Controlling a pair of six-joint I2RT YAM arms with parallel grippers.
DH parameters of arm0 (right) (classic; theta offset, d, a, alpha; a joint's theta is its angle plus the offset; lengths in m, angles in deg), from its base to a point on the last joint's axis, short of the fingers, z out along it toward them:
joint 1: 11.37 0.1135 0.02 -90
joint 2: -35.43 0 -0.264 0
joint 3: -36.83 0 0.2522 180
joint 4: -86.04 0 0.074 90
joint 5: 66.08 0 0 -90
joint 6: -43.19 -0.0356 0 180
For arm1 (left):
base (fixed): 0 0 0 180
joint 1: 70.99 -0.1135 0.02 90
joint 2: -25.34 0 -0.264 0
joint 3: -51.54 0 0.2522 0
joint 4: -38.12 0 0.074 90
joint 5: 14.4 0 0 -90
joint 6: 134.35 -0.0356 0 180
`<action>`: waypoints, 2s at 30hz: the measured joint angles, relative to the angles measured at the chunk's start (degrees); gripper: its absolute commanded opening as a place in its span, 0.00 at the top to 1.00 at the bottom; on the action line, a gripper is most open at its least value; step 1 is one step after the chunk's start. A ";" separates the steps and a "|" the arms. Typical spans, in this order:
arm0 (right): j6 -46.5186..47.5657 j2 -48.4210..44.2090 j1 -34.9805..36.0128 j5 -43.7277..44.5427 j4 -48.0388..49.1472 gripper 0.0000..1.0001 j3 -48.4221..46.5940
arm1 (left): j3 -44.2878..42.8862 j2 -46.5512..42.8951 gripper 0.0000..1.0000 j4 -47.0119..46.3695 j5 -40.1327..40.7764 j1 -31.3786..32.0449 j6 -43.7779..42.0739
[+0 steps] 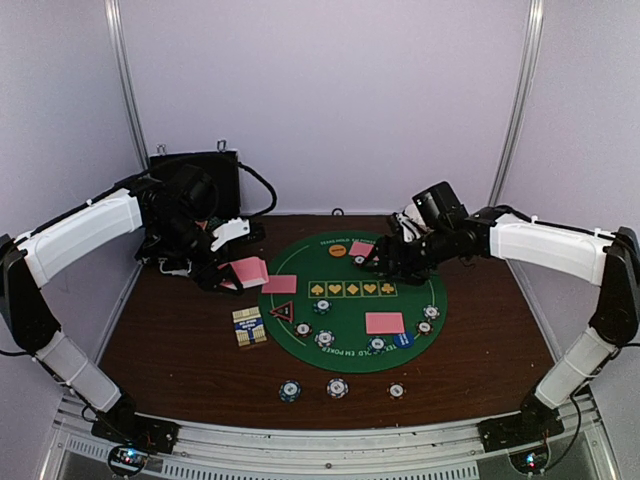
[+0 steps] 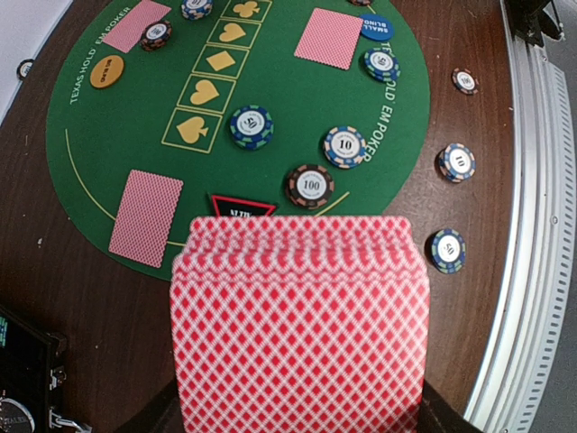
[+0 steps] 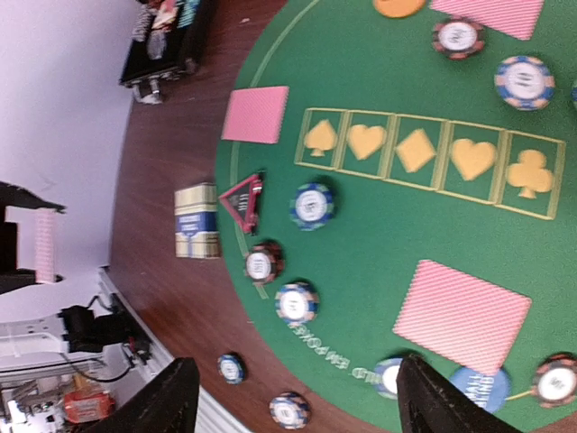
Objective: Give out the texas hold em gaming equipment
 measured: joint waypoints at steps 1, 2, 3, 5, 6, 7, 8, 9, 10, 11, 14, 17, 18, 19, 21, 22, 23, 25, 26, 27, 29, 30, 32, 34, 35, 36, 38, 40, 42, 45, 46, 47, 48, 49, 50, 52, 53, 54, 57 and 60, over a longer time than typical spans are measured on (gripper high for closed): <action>-1.44 0.20 1.40 -1.05 1.79 0.16 -0.42 | 0.00 0.00 0.92 0.00 -0.02 0.00 0.02; -2.97 0.55 2.89 -2.16 3.76 0.16 -0.76 | -0.02 0.00 0.92 0.00 -0.02 0.00 0.02; -4.35 1.11 4.26 -3.08 5.46 0.16 -1.25 | -0.02 0.00 0.92 0.00 -0.04 0.00 0.02; -7.74 3.37 7.15 -5.25 9.99 0.15 -2.91 | -0.02 0.00 0.92 0.00 -0.15 0.00 0.02; -9.70 4.94 8.76 -6.40 12.66 0.15 -3.98 | -0.02 0.00 0.92 0.00 -0.17 0.00 0.04; -11.32 6.49 9.97 -7.30 15.06 0.14 -4.96 | -0.04 0.00 0.92 0.00 -0.24 0.00 0.04; -12.79 8.02 10.99 -8.11 17.18 0.14 -5.79 | -0.07 0.00 0.92 0.00 -0.24 0.00 0.04; -14.01 9.27 11.96 -8.66 18.71 0.14 -6.54 | -0.07 0.00 0.92 0.00 -0.28 0.00 0.04; -15.19 10.69 12.94 -9.42 20.24 0.14 -7.52 | -0.07 0.00 0.92 0.00 -0.35 0.00 0.04; -16.28 12.20 13.77 -9.99 21.57 0.13 -8.66 | -0.07 0.00 0.92 0.00 -0.39 0.00 0.04; -19.32 16.39 15.39 -11.54 25.75 0.13 -11.69 | -0.07 0.00 0.92 0.00 -0.42 0.00 0.04; -21.18 19.67 16.33 -12.55 27.96 0.12 -14.53 | -0.09 0.00 0.92 0.00 -0.42 0.00 0.04; -21.59 20.72 16.65 -12.87 28.37 0.12 -15.63 | -0.11 0.00 0.92 0.00 -0.42 0.00 0.04; -22.01 21.70 16.94 -13.14 28.76 0.12 -16.72 | -0.11 0.00 0.92 0.00 -0.44 0.00 0.04; -22.82 23.56 17.27 -13.57 29.75 0.12 -18.80 | -0.13 0.00 0.92 0.02 -0.44 0.00 0.04; -23.15 24.48 17.44 -13.79 30.14 0.12 -19.85 | -0.13 0.00 0.92 0.00 -0.44 0.00 0.04; -23.47 25.16 17.57 -14.03 30.45 0.12 -20.61 | -0.13 0.00 0.92 0.00 -0.44 0.00 0.04; -24.06 26.75 17.88 -14.53 30.80 0.12 -22.58 | -0.15 0.00 0.92 0.00 -0.44 0.00 0.04; -24.20 27.47 17.99 -14.80 30.86 0.12 -23.54 | -0.15 0.00 0.92 0.00 -0.44 0.00 0.04; -24.41 28.24 18.14 -15.04 30.95 0.12 -24.48 | -0.15 0.00 0.92 0.02 -0.44 0.00 0.04; -24.79 29.83 18.38 -15.72 31.01 0.13 -26.43 | -0.13 0.00 0.92 0.02 -0.44 0.00 0.04; -24.96 30.49 18.49 -15.91 31.08 0.13 -27.19 | -0.15 0.00 0.92 0.00 -0.44 0.00 0.04; -25.64 32.04 18.71 -16.46 31.08 0.15 -28.85 | -0.15 0.00 0.92 0.00 -0.50 0.00 0.04; -26.10 33.33 18.86 -17.16 31.08 0.18 -30.08 | -0.15 0.00 0.92 0.00 -0.48 0.00 0.04; -26.38 33.99 18.97 -17.44 31.08 0.20 -30.73 | -0.15 0.00 0.92 0.00 -0.50 0.00 0.04; -26.64 34.51 19.06 -17.75 31.06 0.21 -31.23 | -0.15 0.00 0.92 0.00 -0.52 0.00 0.04; -27.19 35.28 19.10 -18.40 31.06 0.23 -31.76 | -0.15 0.00 0.92 0.00 -0.50 0.00 0.04; -27.65 35.65 19.10 -18.84 30.97 0.26 -31.78 | -0.15 0.00 0.93 0.00 -0.52 0.00 0.04; -27.93 35.78 18.84 -19.08 30.77 0.28 -31.71 | -0.15 0.00 0.93 0.00 -0.52 0.00 0.04; -28.46 35.76 18.38 -19.61 31.26 0.31 -31.06 | -0.15 -0.02 0.93 0.02 -0.48 0.00 0.04; -28.46 35.71 18.18 -19.82 31.50 0.32 -30.71 | -0.15 -0.02 0.93 0.02 -0.39 0.00 0.04; -28.46 35.56 17.97 -20.02 31.91 0.32 -30.27 | -0.15 -0.02 0.93 0.02 -0.35 0.00 0.04; -28.41 35.30 17.68 -20.31 32.28 0.33 -29.73 | -0.15 -0.02 0.93 0.07 -0.35 0.00 0.04; -28.39 35.01 17.49 -20.41 32.48 0.33 -29.31 | -0.15 -0.02 0.93 0.00 -0.37 0.00 0.04; -28.35 34.60 17.31 -20.44 32.61 0.34 -28.74 | -0.15 -0.02 0.93 0.00 -0.35 0.00 0.04; -27.96 33.44 16.81 -20.48 32.74 0.36 -27.15 | -0.15 -0.02 0.93 0.07 -0.35 0.00 0.04; -27.65 32.87 16.52 -20.50 32.76 0.37 -26.49 | -0.15 -0.02 0.93 0.04 -0.35 0.00 0.04; -27.41 32.37 16.24 -20.50 32.72 0.38 -25.92 | -0.15 -0.02 0.93 0.04 -0.37 0.00 0.04; -26.73 31.30 15.61 -20.59 32.59 0.44 -24.87 | -0.15 -0.02 0.93 -0.02 -0.39 0.00 0.04; -26.05 30.45 15.34 -20.63 32.39 0.49 -24.22 | -0.15 -0.02 0.93 0.00 -0.39 0.02 0.04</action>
